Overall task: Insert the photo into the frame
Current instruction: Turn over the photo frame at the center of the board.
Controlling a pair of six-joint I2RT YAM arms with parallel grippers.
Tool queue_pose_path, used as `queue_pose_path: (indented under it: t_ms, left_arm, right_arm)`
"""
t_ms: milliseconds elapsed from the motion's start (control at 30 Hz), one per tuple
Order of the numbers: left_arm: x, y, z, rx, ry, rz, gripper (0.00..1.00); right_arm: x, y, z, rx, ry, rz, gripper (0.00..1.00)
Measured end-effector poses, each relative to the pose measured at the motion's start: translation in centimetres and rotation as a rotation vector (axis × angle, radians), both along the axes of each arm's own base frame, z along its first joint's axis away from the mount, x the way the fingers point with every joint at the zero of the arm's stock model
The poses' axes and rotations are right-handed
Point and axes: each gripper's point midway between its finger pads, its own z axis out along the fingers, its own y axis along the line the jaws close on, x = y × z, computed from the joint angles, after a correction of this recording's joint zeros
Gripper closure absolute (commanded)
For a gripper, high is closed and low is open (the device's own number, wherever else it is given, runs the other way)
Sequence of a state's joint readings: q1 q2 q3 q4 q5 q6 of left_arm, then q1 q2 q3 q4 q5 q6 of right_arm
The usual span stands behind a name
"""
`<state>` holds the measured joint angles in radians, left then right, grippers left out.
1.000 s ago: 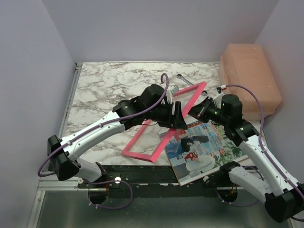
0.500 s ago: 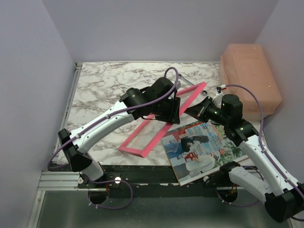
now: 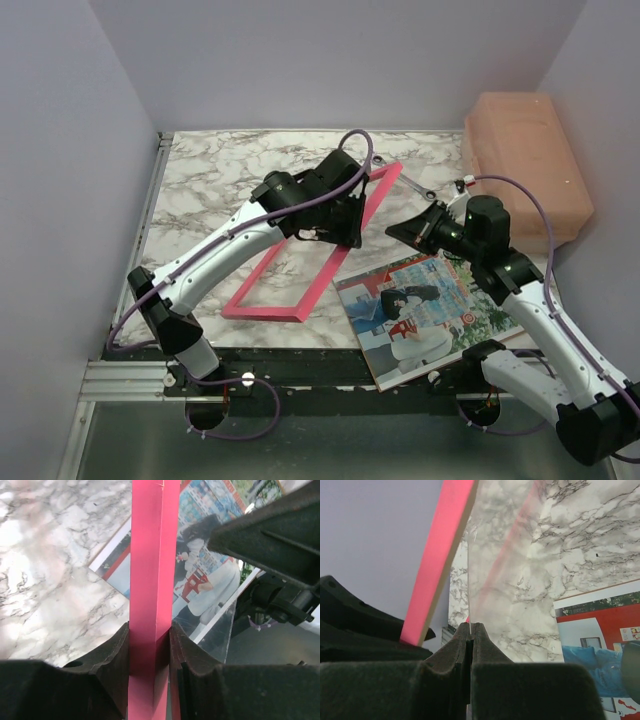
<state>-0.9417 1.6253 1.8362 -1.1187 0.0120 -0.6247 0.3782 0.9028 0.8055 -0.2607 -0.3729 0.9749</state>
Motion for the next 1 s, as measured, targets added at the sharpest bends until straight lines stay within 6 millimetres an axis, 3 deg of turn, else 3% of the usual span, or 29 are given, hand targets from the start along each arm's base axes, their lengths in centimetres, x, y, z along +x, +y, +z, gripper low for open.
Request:
queue_pose_path:
  t_ms: [233, 333, 433, 567, 700, 1000]
  left_arm:
    - [4.1, 3.6, 1.7, -0.042, -0.012, 0.13, 1.0]
    - [5.4, 5.5, 3.2, -0.113, -0.032, 0.18, 1.0]
    - [5.1, 6.5, 5.6, -0.215, -0.069, 0.192, 1.0]
    - [3.8, 5.6, 9.6, -0.374, -0.11, 0.147, 1.0]
    - [3.4, 3.7, 11.9, -0.534, -0.117, 0.105, 1.0]
    - [3.8, 0.2, 9.6, -0.694, 0.016, 0.143, 1.0]
  right_arm:
    - [-0.3, -0.4, 1.2, -0.048, -0.025, 0.012, 1.0]
    - [-0.4, -1.0, 2.8, -0.091, -0.056, 0.005, 1.0]
    - [-0.4, -1.8, 5.5, -0.136, -0.114, -0.015, 1.0]
    - [-0.3, -3.3, 8.4, -0.206, -0.185, -0.061, 1.0]
    - [-0.4, -4.8, 9.0, -0.283, -0.203, -0.11, 1.0]
    - [-0.6, -8.3, 7.6, -0.474, -0.13, -0.201, 1.0]
